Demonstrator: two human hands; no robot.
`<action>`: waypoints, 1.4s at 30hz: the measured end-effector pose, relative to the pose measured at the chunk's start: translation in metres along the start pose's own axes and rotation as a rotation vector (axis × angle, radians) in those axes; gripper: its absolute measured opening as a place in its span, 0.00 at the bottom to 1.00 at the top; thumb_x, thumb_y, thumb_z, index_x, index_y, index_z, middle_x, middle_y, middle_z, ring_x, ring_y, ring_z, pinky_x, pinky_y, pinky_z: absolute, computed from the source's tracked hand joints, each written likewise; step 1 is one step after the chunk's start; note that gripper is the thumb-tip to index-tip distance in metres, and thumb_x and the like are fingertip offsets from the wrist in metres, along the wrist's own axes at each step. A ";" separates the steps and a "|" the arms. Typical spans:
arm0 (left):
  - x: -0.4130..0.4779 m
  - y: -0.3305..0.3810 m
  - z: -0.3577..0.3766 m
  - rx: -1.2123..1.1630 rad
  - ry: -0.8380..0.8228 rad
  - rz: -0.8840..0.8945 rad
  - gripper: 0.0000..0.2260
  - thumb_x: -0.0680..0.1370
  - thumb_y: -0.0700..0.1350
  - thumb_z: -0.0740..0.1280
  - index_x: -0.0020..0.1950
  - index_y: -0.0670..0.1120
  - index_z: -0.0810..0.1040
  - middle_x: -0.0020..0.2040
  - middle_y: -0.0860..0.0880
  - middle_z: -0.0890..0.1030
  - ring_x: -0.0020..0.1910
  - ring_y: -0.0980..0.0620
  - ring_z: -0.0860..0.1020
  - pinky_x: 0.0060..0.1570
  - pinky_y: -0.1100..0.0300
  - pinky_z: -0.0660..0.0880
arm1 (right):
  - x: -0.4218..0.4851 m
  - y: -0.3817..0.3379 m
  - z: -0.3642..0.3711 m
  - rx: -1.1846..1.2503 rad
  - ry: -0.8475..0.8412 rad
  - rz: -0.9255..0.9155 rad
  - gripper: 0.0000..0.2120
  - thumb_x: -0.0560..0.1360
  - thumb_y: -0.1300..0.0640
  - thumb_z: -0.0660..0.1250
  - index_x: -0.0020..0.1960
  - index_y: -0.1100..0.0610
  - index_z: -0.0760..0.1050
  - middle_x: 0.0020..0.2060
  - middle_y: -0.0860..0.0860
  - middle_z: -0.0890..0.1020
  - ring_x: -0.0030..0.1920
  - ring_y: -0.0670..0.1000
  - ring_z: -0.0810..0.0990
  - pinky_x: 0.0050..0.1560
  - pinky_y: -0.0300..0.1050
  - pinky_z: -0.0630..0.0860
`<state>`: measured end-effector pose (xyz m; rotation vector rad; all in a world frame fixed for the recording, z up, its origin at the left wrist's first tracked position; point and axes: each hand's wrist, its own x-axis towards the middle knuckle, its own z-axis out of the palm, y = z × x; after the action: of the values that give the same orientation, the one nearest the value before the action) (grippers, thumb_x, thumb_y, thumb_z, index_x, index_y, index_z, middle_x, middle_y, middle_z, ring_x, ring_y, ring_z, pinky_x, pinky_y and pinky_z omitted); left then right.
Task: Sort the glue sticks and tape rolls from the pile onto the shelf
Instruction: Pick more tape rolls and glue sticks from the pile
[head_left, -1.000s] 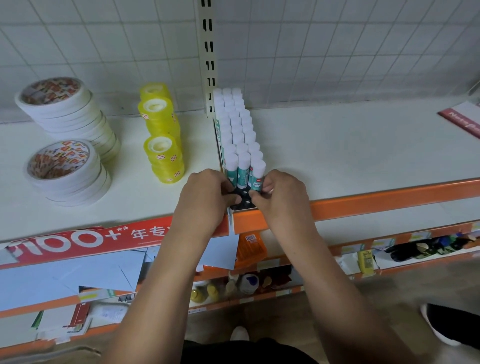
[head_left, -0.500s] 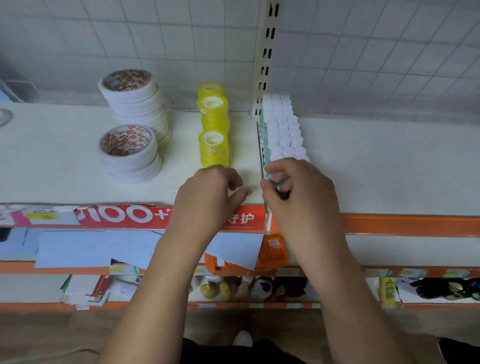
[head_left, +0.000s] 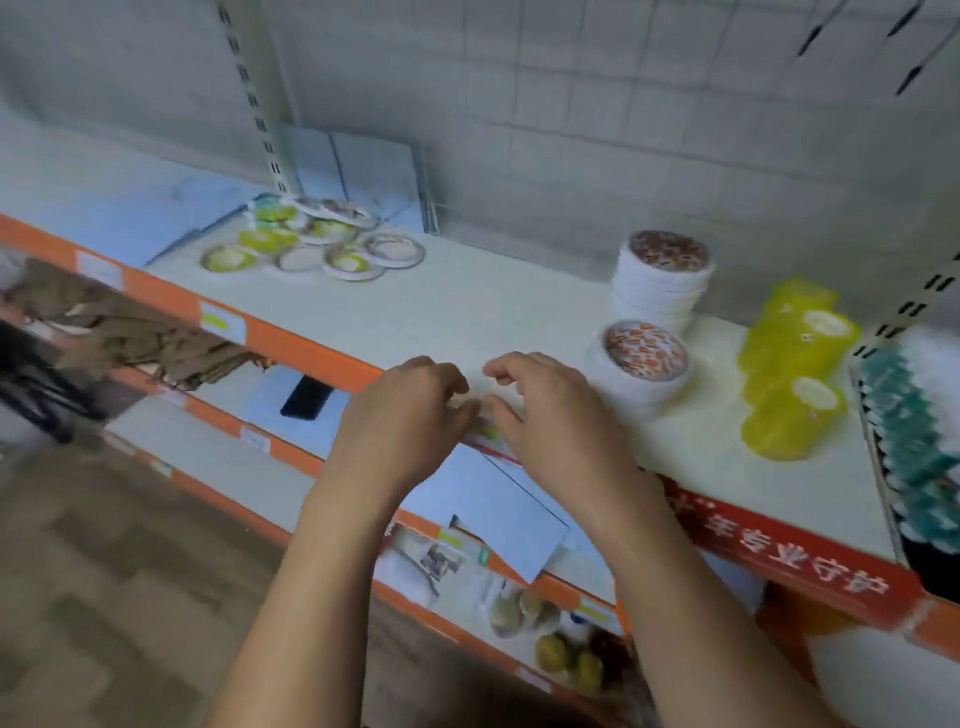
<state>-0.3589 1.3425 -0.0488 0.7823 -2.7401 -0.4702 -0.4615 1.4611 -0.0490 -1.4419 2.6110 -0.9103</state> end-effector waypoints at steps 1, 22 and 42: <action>0.002 -0.023 -0.011 0.014 -0.002 -0.017 0.11 0.78 0.55 0.63 0.55 0.52 0.80 0.50 0.51 0.78 0.50 0.50 0.78 0.44 0.52 0.76 | 0.014 -0.015 0.014 0.002 -0.007 -0.016 0.14 0.77 0.55 0.66 0.63 0.51 0.75 0.56 0.48 0.80 0.58 0.51 0.76 0.58 0.49 0.74; 0.112 -0.212 -0.070 -0.025 0.034 -0.028 0.14 0.78 0.52 0.65 0.61 0.51 0.78 0.57 0.51 0.77 0.55 0.50 0.77 0.49 0.55 0.75 | 0.203 -0.111 0.143 -0.023 -0.028 0.026 0.14 0.77 0.54 0.65 0.62 0.51 0.77 0.58 0.50 0.79 0.58 0.52 0.77 0.56 0.49 0.76; 0.228 -0.237 -0.028 -0.096 -0.122 0.124 0.33 0.71 0.59 0.72 0.71 0.46 0.70 0.66 0.44 0.71 0.68 0.44 0.67 0.65 0.51 0.67 | 0.314 -0.043 0.155 0.055 -0.078 0.424 0.32 0.69 0.43 0.74 0.69 0.50 0.70 0.66 0.53 0.75 0.67 0.58 0.70 0.65 0.52 0.70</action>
<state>-0.4277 1.0211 -0.0769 0.5746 -2.8313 -0.6368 -0.5635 1.1248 -0.0771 -0.8374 2.6522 -0.8412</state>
